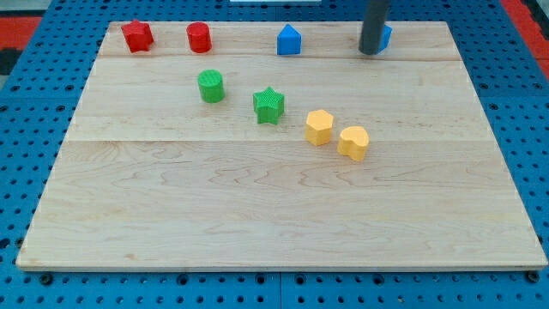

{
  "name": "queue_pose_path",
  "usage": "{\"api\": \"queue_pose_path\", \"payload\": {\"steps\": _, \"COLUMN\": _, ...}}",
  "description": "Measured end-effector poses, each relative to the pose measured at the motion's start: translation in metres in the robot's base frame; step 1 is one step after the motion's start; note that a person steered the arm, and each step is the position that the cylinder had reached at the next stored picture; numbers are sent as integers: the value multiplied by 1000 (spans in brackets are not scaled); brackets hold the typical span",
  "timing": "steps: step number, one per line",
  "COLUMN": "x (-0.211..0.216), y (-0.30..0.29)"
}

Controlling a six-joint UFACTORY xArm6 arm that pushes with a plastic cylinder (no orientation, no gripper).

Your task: Place the green blocks parallel to each other at the top left of the yellow hexagon

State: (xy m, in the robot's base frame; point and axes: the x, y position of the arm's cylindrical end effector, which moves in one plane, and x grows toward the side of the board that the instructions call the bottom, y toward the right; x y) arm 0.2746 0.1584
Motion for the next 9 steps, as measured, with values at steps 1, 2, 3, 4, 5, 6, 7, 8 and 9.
{"api": "queue_pose_path", "payload": {"steps": 1, "x": 70, "y": -29}}
{"api": "queue_pose_path", "payload": {"steps": 2, "x": 68, "y": -99}}
{"api": "queue_pose_path", "payload": {"steps": 3, "x": 74, "y": -180}}
{"api": "queue_pose_path", "payload": {"steps": 4, "x": 57, "y": -204}}
{"api": "queue_pose_path", "payload": {"steps": 5, "x": 74, "y": -254}}
{"api": "queue_pose_path", "payload": {"steps": 6, "x": 127, "y": -292}}
{"api": "queue_pose_path", "payload": {"steps": 7, "x": 105, "y": -287}}
{"api": "queue_pose_path", "payload": {"steps": 8, "x": 125, "y": -259}}
{"api": "queue_pose_path", "payload": {"steps": 9, "x": 159, "y": -228}}
